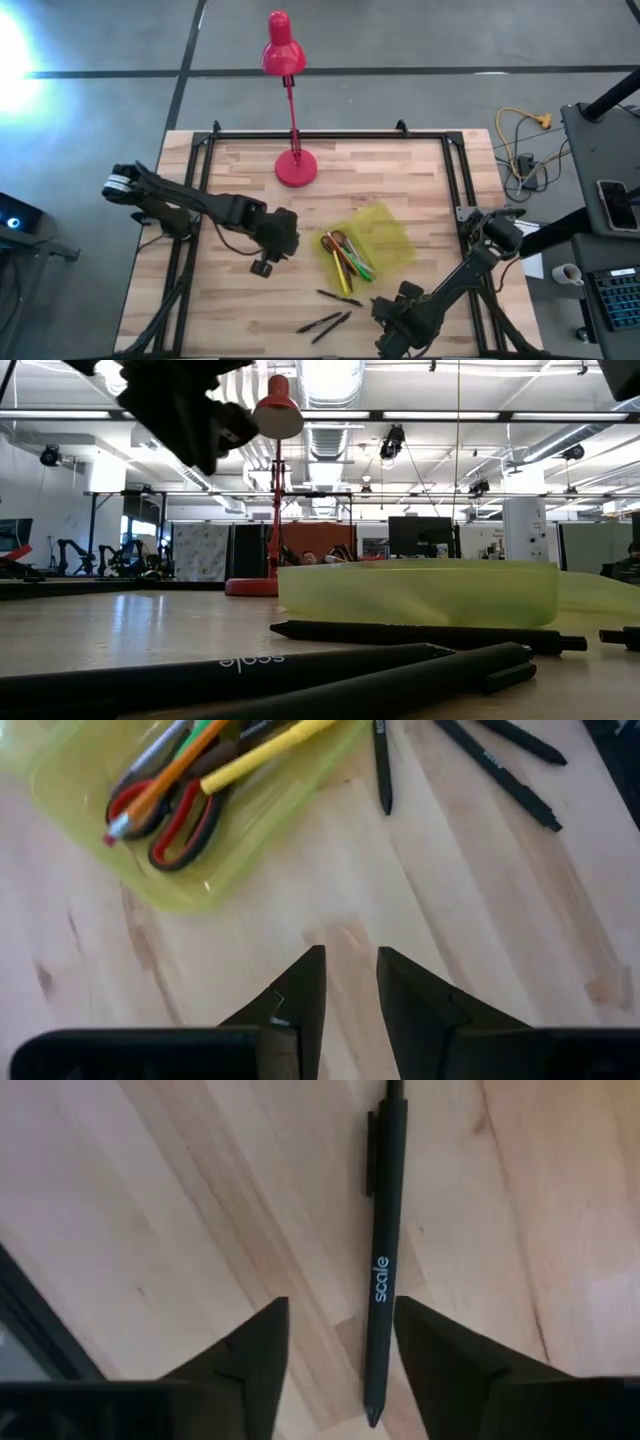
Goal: Pick & place school supplies into a supply box
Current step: Put the black pen into the yellow supply box
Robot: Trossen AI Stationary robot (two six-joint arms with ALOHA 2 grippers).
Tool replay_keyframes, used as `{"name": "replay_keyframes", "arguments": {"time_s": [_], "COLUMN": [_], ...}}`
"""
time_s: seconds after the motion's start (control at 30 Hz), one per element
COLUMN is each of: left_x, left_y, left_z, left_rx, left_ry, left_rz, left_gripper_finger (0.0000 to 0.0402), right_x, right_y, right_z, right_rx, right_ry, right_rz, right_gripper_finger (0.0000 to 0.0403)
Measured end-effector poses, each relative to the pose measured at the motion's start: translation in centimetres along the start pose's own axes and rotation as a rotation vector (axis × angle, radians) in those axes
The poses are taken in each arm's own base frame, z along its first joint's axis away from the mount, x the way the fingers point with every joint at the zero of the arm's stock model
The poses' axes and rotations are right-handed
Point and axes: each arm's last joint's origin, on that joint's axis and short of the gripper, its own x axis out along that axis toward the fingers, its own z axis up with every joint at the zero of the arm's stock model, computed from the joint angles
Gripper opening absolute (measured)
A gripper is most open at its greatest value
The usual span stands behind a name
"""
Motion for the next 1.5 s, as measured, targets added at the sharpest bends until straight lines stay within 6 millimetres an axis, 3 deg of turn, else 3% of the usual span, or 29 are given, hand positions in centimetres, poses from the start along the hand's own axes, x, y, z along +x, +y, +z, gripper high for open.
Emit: {"name": "replay_keyframes", "arguments": {"time_s": [0.17, 0.4, 0.53, 0.7, 0.87, 1.23, 1.5], "left_x": [0.3, 0.7, 0.5, 0.5, 0.6, 0.4, 0.3], "left_y": [-1.2, -2.6, -2.8, -2.8, -2.8, -2.8, -2.8], "left_z": [-2.1, -5.0, -6.2, -6.9, -6.9, -6.6, -6.5], "left_rx": [-0.086, -0.182, -0.226, -0.266, -0.288, -0.287, -0.286], "left_ry": [-0.077, -0.153, -0.163, -0.178, -0.177, -0.189, -0.199], "left_rz": [-0.010, -0.023, -0.002, -0.002, -0.004, -0.005, -0.006], "left_gripper_finger": [0.0077, 0.0077, 0.0077, 0.0077, 0.0077, 0.0077, 0.0077], "right_x": [0.3, 0.3, 1.3, 3.1, 4.1, 4.3, 3.7], "right_y": [-0.2, -0.5, -0.5, -1.3, -2.1, -2.3, -2.0], "right_z": [0.1, 0.1, 0.1, 0.8, 1.5, 1.7, 1.8], "right_rx": [-0.051, -0.063, -0.064, 0.101, 0.272, 0.277, 0.240], "right_ry": [-0.019, -0.030, -0.046, 0.006, 0.076, 0.055, 0.074], "right_rz": [-0.030, -0.053, -0.038, 0.012, 0.030, 0.014, 0.035], "right_gripper_finger": [0.0202, 0.0205, 0.0205, 0.0199, 0.0171, 0.0029, 0.0019]}}
